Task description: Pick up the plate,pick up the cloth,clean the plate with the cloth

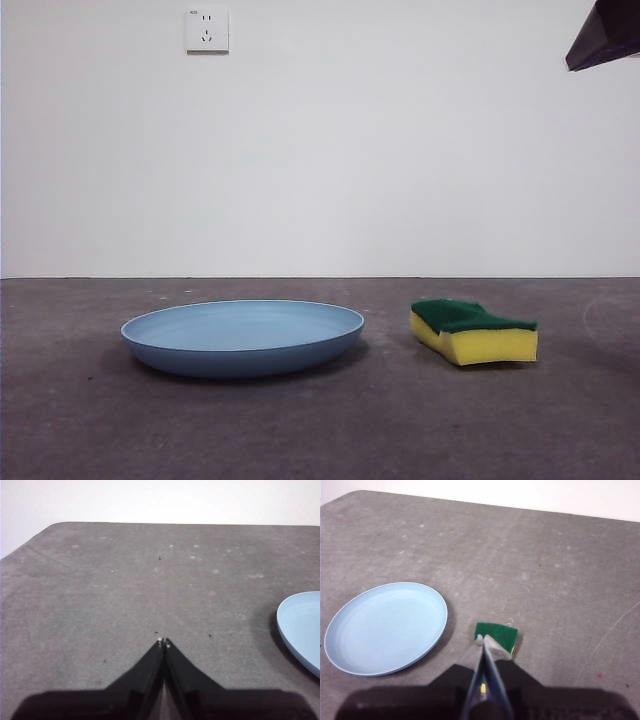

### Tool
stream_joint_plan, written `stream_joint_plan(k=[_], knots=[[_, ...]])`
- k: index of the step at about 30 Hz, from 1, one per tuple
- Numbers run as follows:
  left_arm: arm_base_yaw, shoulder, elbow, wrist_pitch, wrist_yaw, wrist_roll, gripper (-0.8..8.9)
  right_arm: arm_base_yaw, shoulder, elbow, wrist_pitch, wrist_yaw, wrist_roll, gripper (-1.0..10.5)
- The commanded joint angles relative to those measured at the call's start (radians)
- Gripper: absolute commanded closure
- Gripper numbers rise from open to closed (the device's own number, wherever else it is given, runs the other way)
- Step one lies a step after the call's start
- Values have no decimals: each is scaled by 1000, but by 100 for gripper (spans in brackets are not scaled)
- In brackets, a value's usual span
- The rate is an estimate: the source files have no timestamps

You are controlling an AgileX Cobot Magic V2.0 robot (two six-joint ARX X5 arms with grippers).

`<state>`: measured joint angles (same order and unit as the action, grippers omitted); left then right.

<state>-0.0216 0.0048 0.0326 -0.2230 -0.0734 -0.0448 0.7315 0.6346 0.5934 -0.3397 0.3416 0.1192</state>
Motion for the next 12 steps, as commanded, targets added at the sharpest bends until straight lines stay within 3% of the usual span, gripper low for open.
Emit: stream_joint_plan(k=[1,2,5,10,12], knots=[[4,-3,-14,5,0,12,816,0,-1,-5,8,5,-6,945],[4,-3,-14,5,0,12,816,0,-3,-5,9,10,-70,946],[4,-3,-14,5,0,12,816,-35,-40,-5,-6,8,-162,946],[4,-3,-14,5,0,12,816,-194,-98,-24,-8,-10,-154,946],[4,-3,-14,5,0,12,816,-288,-142,-55,-6,-78,-154,946]])
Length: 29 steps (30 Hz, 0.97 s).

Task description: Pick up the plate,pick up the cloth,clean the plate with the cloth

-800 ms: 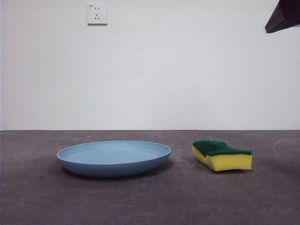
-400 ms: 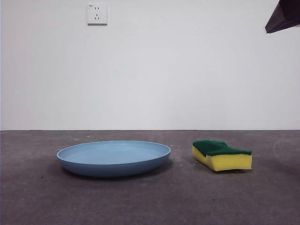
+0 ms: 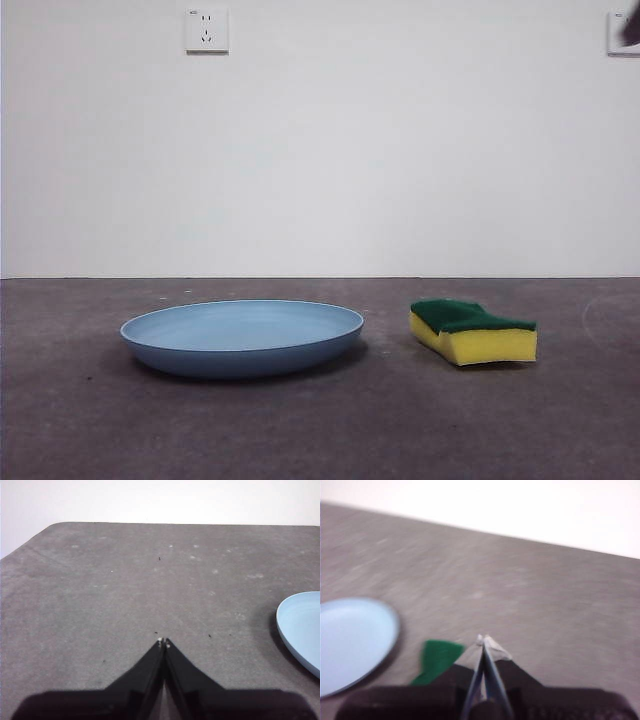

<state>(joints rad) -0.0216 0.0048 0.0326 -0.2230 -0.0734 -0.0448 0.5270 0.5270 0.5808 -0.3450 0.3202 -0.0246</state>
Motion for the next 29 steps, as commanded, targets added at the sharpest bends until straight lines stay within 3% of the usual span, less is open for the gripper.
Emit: stream_joint_plan(k=[1,5,11,21,29], knots=[[4,-3,-14,5,-1,12,816,-126,-57,-60,1,-101,-11,946],[4,-3,-14,5,0,12,816,-288,-178,-161,32,-272,-11,946],[4,-3,-14,5,0,12,816,-374,-342,-332,114,-348,-10,946],[4,-3,-14,5,0,12,816,-382,-504,-533,135,-348,34,946],[4,-3,-14,5,0,12,816,-382,-526,-565,140,-348,46,946]])
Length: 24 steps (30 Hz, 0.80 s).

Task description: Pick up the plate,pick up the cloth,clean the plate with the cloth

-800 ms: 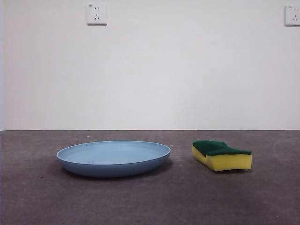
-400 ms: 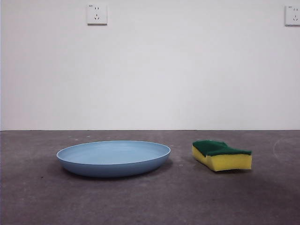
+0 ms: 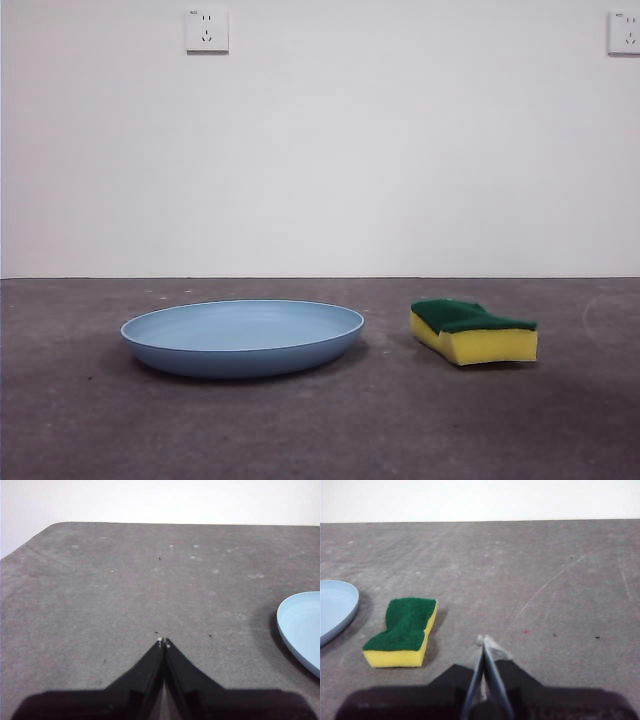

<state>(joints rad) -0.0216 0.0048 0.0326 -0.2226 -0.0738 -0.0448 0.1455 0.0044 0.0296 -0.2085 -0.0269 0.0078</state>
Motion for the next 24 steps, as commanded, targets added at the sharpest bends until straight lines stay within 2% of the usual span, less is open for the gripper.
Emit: stream_joint_plan(k=[1,4,24], knots=[[4,-3,-14,4,0,12,816,0,-3,-14,3,-1,17,946],[4,-3,-14,4,0,12,816,0,-3,-13,3,-1,44,946],[4,-3,-14,4,0,12,816,0,-3,-13,3,6,44,946]])
